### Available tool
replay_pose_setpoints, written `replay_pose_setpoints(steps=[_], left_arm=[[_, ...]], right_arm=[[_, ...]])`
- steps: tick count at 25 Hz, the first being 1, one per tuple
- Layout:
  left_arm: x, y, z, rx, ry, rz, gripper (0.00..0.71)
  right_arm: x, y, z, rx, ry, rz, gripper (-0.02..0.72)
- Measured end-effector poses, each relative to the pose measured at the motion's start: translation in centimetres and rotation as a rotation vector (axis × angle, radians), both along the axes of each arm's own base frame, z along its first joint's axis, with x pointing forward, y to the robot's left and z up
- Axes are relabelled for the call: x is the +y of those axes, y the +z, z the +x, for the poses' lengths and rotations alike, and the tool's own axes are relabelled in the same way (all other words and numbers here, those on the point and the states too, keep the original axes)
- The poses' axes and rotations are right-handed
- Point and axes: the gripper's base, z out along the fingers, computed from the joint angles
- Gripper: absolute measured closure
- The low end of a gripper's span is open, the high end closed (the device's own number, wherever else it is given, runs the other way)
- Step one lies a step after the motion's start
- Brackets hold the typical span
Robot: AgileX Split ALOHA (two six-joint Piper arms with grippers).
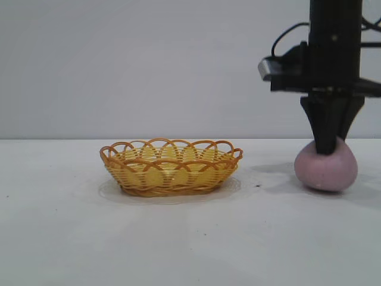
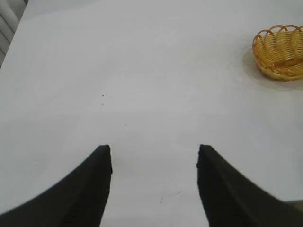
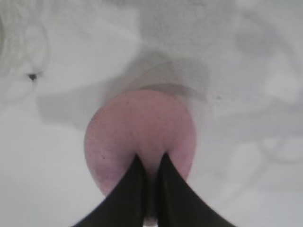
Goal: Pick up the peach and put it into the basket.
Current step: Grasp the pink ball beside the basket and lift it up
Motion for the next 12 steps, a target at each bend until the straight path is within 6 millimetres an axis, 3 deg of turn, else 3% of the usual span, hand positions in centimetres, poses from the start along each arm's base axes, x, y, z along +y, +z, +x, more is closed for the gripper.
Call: replay_pose_setpoints(steps=[4,7,12], left_arm=[[0.0,0.0,0.0,0.000,0.000,0.000,0.317],[0.0,0.0,0.0,0.000,0.000,0.000,0.317],[0.0,0.0,0.0,0.000,0.000,0.000,0.317]], right_arm=[[1.3,5.0,0.9,-0.133,-0.010,0.115,0.703],[3.8,7.7,0.9,-0.199,0.016,0.215,0.703],[9.0,7.9,-0.9,-0.221,0.118,0.274,0.703]])
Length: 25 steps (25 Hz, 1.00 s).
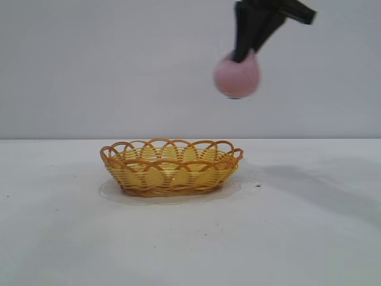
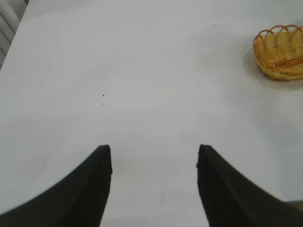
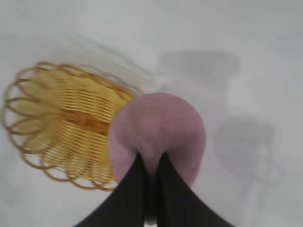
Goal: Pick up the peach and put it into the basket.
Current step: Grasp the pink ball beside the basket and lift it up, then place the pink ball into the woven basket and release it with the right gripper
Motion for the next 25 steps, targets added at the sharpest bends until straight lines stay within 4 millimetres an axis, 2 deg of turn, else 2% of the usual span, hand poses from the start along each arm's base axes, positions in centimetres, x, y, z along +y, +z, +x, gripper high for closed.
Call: replay_pose_setpoints(steps=[2,7,12,13,14,16,20,24,25], left_arm=[[0.0,0.0,0.0,0.000,0.000,0.000,0.317],[0.0,0.0,0.0,0.000,0.000,0.000,0.317],[0.0,0.0,0.0,0.000,0.000,0.000,0.317],[0.0,0.0,0.0,0.000,0.000,0.000,0.317],[0.0,0.0,0.0,0.000,0.000,0.000,0.317],[0.0,0.0,0.0,0.000,0.000,0.000,0.317],[0.0,0.0,0.0,0.000,0.000,0.000,0.317],[0.0,0.0,0.0,0.000,0.000,0.000,0.317],[0.0,0.0,0.0,0.000,0.000,0.000,0.317]], right_arm=[[1.7,-1.0,-0.5,0.012,0.036,-0.005,0.703],[4.4,-5.4,-0.6,0.066,0.081,-0.039,0.703],[5.1,-8.6,0.0,0.093,0.074,-0.055,0.703],[5.1,-9.0,0.0,0.099,0.074,-0.059,0.647],[5.1,-9.2,0.1,0.101,0.073,-0.059,0.647],[5.2,-9.3,0.0,0.105,0.072,-0.057,0.538],[5.2,-9.2,0.1,0.104,0.070,-0.052,0.379],[5.2,-8.3,0.0,0.106,0.077,-0.049,0.386],[5.2,-7.8,0.0,0.101,0.082,-0.050,0.345]])
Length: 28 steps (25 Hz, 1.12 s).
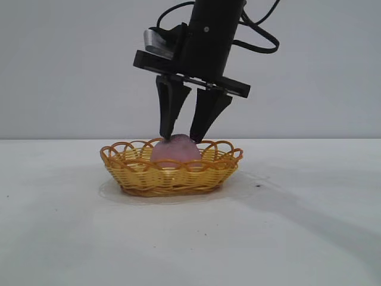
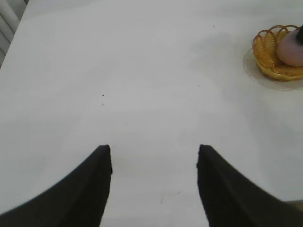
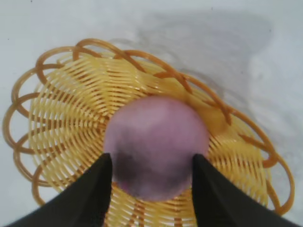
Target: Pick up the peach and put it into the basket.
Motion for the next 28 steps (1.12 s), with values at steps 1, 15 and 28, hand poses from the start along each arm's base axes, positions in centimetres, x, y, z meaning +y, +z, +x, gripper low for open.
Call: replay_pose_setpoints(steps=[1,15,28], left_arm=[[0.0,0.0,0.0,0.000,0.000,0.000,0.317],[0.0,0.0,0.0,0.000,0.000,0.000,0.317],[0.0,0.0,0.0,0.000,0.000,0.000,0.317]], right_arm=[[0.0,0.6,0.1,-0.009,0.006,0.000,0.360],[-8.9,6.4,5.8,-0.178,-0.221,-0.131,0.360],[-21.7,6.4,9.0,-0.153,-0.522,-0.157,0.360]])
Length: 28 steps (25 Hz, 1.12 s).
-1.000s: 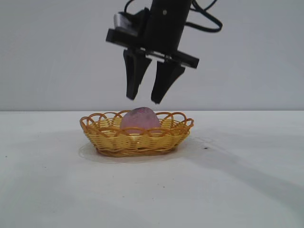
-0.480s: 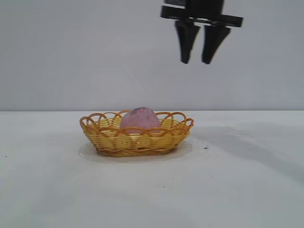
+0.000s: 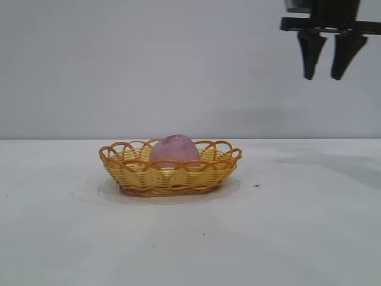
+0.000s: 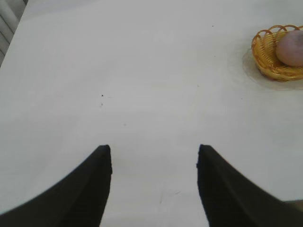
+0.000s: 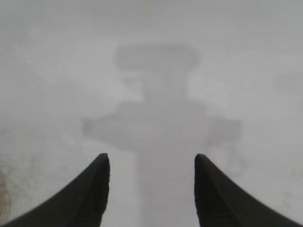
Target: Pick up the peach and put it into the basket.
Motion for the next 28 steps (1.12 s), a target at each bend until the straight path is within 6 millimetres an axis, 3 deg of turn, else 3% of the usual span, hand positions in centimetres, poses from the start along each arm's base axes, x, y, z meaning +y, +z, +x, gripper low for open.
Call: replay_pose_setpoints(steps=[5,11,22,28], left_arm=[[0.0,0.0,0.0,0.000,0.000,0.000,0.317],[0.0,0.0,0.0,0.000,0.000,0.000,0.317],[0.0,0.0,0.0,0.000,0.000,0.000,0.317],[0.0,0.0,0.0,0.000,0.000,0.000,0.317]], right_arm=[[-2.5,0.4,-1.2,0.024,-0.051,-0.004,0.360],[-3.1,1.9,-4.5,0.053,-0.060,-0.008,0.360],[-4.1,7.0,-14.8,0.004,-0.057,-0.058,0.360],[-4.3,8.9,-20.7,-0.052,-0.059,-0.052,0.360]])
